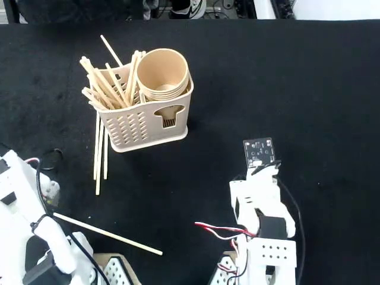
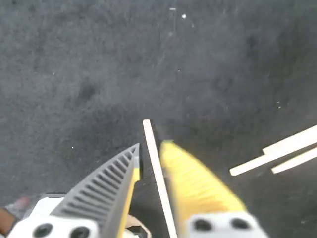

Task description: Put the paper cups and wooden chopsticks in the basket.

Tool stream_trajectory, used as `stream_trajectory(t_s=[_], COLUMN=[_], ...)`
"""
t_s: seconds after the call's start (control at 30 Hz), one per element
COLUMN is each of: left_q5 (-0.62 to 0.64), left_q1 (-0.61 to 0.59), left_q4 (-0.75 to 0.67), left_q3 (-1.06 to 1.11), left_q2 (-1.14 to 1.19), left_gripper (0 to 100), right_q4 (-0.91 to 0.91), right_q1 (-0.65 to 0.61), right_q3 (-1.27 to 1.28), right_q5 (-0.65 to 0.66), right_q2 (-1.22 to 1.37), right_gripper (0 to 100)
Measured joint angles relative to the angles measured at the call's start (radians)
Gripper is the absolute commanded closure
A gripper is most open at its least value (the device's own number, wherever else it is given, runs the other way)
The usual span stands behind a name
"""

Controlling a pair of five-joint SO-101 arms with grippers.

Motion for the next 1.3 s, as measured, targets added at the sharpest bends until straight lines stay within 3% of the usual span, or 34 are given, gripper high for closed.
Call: stream_trajectory(t_s=[0.07,0.17,0.3,0.43,0.63,1.03,1.17,1.3], left_q5=[-0.006,0.006,0.012,0.014,0.017,0.017,0.049,0.155], left_q1=[0.000,0.005,0.005,0.008,0.009,0.008,0.008,0.008], left_q4=[-0.021,-0.097,-0.258,-0.336,-0.333,0.034,0.094,0.066], left_q3=[0.044,0.158,0.284,0.328,0.301,-0.192,-0.420,-0.727], left_q2=[0.000,0.000,0.000,-0.009,-0.005,-0.006,-0.005,-0.005], left_gripper=[61,66,77,97,97,97,97,97], right_q4=[0.000,0.000,0.000,0.000,0.000,0.000,0.000,0.000], right_q1=[0.000,0.000,0.000,0.000,0.000,0.000,0.000,0.000], right_q3=[0.000,0.000,0.000,0.000,0.000,0.000,0.000,0.000], right_q5=[0.000,0.000,0.000,0.000,0.000,0.000,0.000,0.000], right_q2=[0.000,0.000,0.000,0.000,0.000,0.000,0.000,0.000], right_gripper=[98.6,98.6,98.6,98.6,98.6,98.6,98.6,98.6])
